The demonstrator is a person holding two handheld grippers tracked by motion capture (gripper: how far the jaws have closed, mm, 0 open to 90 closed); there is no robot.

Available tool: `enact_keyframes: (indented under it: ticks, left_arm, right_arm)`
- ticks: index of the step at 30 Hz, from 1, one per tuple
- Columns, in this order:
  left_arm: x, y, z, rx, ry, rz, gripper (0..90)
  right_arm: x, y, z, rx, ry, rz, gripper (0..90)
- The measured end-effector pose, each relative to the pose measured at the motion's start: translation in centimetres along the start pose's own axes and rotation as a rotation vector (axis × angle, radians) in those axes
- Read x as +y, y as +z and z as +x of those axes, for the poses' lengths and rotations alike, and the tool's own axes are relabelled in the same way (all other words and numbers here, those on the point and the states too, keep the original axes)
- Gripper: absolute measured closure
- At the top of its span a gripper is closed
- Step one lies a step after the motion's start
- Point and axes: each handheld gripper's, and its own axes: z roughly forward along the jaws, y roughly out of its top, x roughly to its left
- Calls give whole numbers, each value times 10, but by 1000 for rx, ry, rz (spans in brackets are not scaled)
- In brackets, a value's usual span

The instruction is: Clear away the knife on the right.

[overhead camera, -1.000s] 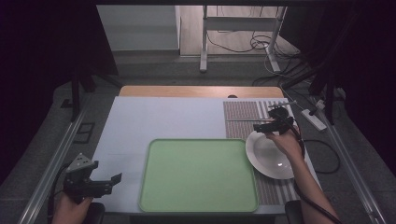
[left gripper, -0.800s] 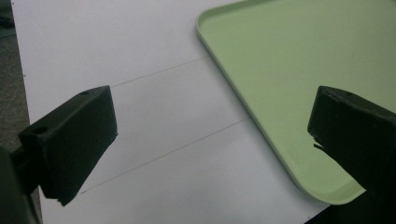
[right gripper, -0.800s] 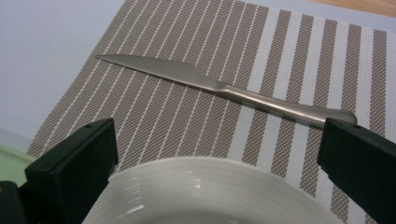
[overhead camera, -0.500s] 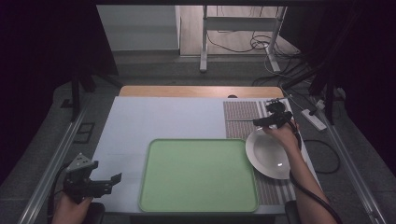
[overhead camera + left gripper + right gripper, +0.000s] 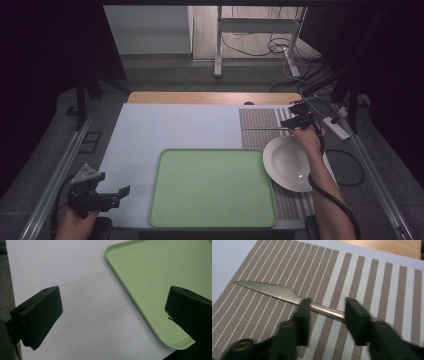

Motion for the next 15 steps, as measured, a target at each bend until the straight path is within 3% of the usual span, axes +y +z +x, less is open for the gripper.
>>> enact_keyframes:
  ticks: [3, 9, 15]
  left_arm:
    - [0, 0, 0, 1, -1, 0, 16]
    - [0, 0, 0, 2, -1, 0, 16]
    - [0, 0, 0, 1, -3, -2, 16]
  right_arm:
    - [2, 7, -7, 11, 18, 33, 900]
    - [5, 25, -15, -20, 28, 67, 900]
    - [4, 42, -19, -90, 9, 92, 900]
